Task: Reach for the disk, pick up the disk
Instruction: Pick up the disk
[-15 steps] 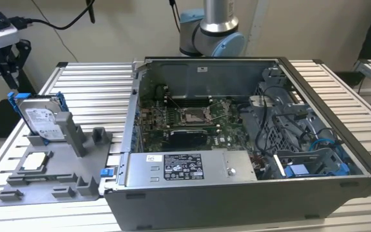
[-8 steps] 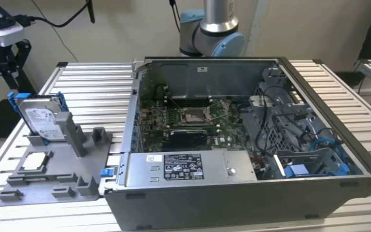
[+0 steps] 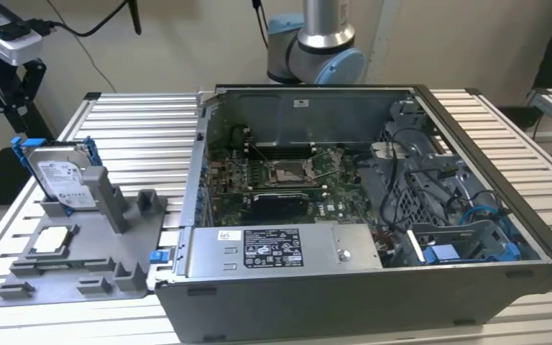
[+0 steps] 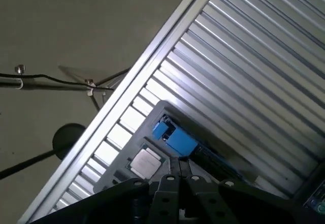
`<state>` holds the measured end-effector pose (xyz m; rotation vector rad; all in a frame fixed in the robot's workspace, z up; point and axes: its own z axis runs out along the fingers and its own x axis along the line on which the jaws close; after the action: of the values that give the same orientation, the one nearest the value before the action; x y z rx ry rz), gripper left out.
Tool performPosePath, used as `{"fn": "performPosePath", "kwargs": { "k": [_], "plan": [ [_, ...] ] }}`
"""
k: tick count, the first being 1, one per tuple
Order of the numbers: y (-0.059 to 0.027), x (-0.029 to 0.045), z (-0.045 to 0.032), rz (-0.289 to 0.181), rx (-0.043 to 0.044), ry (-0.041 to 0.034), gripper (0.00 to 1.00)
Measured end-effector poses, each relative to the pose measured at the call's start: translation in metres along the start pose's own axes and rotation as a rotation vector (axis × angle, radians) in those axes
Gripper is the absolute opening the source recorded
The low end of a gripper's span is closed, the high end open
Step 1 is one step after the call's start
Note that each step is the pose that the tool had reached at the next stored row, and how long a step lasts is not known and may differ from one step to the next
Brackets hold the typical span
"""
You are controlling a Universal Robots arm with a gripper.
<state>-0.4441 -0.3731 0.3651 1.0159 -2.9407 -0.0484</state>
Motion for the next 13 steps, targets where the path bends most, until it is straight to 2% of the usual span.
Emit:
{"fn": "performPosePath", "kwargs": {
  "k": [13],
  "plan": [
    [0.0,0.0,0.0,-0.236,0.0043,0.0092,0.0]
  ]
}}
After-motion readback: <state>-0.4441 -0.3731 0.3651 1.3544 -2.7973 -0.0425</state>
